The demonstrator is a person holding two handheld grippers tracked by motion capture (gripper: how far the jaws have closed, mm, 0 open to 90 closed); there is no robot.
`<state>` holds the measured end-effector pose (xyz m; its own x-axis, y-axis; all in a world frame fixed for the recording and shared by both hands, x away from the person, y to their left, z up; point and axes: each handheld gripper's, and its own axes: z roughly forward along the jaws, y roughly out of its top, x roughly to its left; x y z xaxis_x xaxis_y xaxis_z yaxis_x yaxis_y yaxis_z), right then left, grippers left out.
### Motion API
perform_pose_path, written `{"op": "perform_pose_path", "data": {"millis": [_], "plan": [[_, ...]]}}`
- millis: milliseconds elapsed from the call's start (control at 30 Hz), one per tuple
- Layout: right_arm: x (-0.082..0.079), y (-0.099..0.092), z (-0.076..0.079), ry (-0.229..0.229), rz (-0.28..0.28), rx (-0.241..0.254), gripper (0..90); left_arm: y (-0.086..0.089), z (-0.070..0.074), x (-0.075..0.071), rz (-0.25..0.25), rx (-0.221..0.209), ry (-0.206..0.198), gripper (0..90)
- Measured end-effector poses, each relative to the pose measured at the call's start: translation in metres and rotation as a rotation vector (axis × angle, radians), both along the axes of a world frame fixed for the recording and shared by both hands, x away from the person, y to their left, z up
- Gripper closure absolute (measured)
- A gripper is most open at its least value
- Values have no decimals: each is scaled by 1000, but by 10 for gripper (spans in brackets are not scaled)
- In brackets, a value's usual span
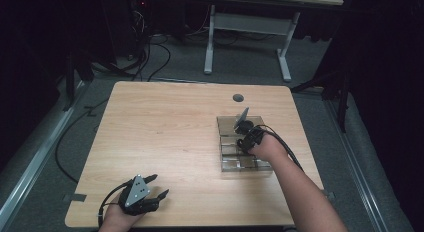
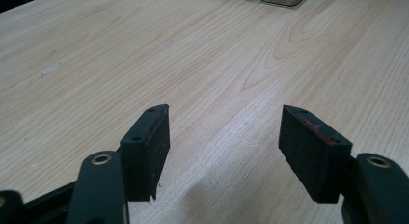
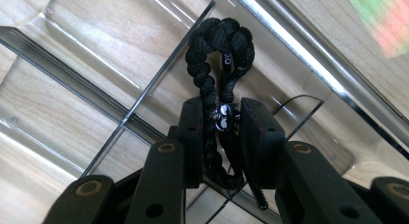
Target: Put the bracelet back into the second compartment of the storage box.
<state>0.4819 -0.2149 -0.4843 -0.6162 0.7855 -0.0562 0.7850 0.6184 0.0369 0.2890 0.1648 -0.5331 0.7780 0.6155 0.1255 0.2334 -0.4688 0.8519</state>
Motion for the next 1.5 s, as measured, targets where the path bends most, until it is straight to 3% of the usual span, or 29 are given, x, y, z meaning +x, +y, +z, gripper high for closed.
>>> {"op": "perform_pose_path", "data": {"millis": [200,233,300,400,433,567,700,833,1000,1033,1067,1100,1167,1500], "plan": [[-1,-3,0,-5,-6,25,716,0,0,0,-1,2,0,359],[-2,-3,0,4,-35,33,716,0,0,0,-1,3,-1,359],[0,-5,0,-7,14,37,716,0,0,0,0,4,-1,359],[0,-4,0,5,-20,37,713,0,0,0,0,4,-1,359],[1,-5,-1,2,6,37,703,0,0,0,-1,4,0,358],[1,-2,1,16,-15,39,654,0,0,0,-2,4,1,357],[2,-2,8,-4,-3,42,612,0,0,0,-3,3,0,356],[-1,-3,18,-21,-25,57,587,0,0,0,-3,3,0,355],[-12,-7,29,-32,-31,63,626,-1,0,0,-3,5,0,356],[-13,-8,31,-41,-4,67,637,-1,0,0,-3,6,0,356],[-19,-6,34,-28,-59,65,649,-1,0,0,-3,6,0,356],[-19,-7,34,-39,-24,71,657,-1,0,0,-2,6,0,356],[-25,-7,38,-46,-18,95,666,-1,0,0,-2,9,0,356],[-55,-6,45,-55,-20,118,686,-1,0,0,0,6,2,356]]}}
